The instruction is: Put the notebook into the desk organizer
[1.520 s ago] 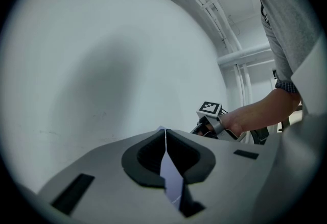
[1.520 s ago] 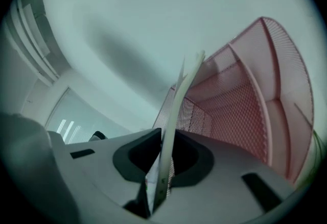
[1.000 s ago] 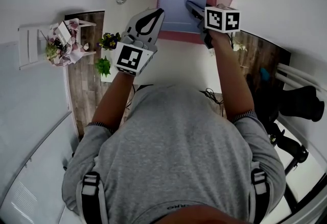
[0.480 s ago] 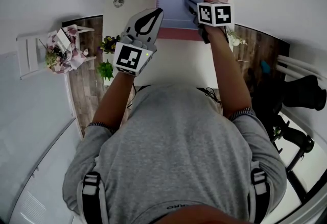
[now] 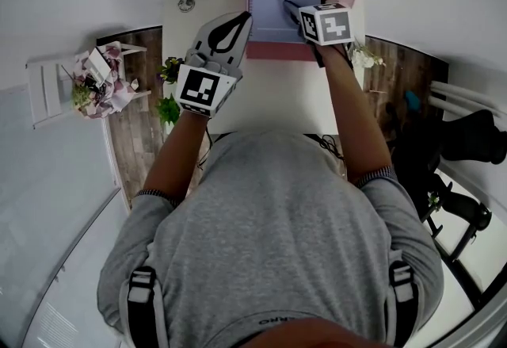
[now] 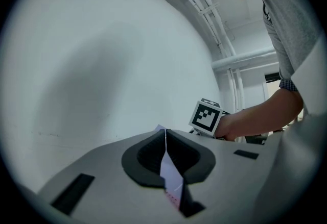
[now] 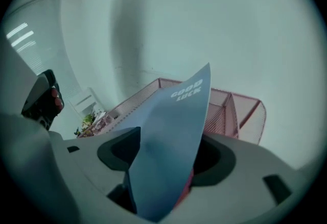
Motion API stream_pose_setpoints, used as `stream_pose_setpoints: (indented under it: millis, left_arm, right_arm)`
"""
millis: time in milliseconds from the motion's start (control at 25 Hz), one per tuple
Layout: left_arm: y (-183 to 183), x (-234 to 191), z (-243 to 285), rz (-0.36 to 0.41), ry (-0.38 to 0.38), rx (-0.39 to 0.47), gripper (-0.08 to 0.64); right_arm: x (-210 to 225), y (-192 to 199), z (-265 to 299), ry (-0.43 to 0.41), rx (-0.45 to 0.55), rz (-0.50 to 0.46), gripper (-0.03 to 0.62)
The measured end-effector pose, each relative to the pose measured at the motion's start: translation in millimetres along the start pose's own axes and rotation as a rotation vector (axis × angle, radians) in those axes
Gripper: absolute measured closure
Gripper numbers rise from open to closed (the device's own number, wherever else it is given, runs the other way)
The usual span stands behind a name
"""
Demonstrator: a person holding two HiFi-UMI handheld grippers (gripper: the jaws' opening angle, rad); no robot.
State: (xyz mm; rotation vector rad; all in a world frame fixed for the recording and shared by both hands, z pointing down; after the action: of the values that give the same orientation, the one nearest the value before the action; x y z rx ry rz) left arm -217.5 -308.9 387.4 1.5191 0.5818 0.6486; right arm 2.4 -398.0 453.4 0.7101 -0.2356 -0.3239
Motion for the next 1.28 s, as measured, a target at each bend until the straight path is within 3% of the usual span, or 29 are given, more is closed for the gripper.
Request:
stream_pose_setpoints:
  millis: [120,320,480,640,800,960,1080,1280]
  left_arm:
    - [0.9,-3.4,-3.6,-0.001,0.005,0.004,0.534]
    - [4.4,-6.0,-7.2,-0.014,0.014,0.002,0.535]
    - [0.3,-4.3,-7.0,-0.006,0.023,0.021,0.534]
    - [-1.6,2.4,-10.2,-0.007,0.020,-0.008,0.534]
    - [-11.0,15.1,-12.5,0.016,0.005,0.004,0.534]
    - [-26.8,35.9,-16.7,0.055,-0.004,0.033,0.534]
    - [-35.6,54.9,-21.6,0.056,-0.011,0.028,0.534]
    - [-53.4,96.3,-28.8,0.068,-0.028,0.049,0.534]
  right_arm:
    - [-2.9,-2.2,-0.1,0.044,0.003,-0.048,0.273]
    - [2.4,-0.9,-0.3,0.067,0.021,-0.043,0.238]
    - [7.5,-8.1,-17.9,0.126,0.085,-0.061,0.235]
    - [4.5,-17.4,-40.1,0.118,0.150,-0.084,0.235]
    - [-4.5,-24.2,-73.1,0.075,0.266,-0.124,0.235]
    - [-19.7,-19.9,-114.0,0.030,0.383,-0.235,0.239]
    - [-28.1,-8.2,-147.3,-0.048,0.476,-0.264,0.257]
    - [-31.7,29.8,-196.9,-0.183,0.587,-0.257,0.350]
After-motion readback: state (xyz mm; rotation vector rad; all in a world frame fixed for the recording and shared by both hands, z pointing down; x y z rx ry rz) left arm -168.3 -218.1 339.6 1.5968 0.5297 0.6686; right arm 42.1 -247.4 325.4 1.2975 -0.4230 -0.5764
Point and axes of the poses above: the fingertips, and each gripper's own axes: z forward along the fingers, x to its right, y out of its underside, the point moved 9 cm from there along -z, backward along the fingers, and after that the axes turned 4 degrees about z, right-handed, at the moved point
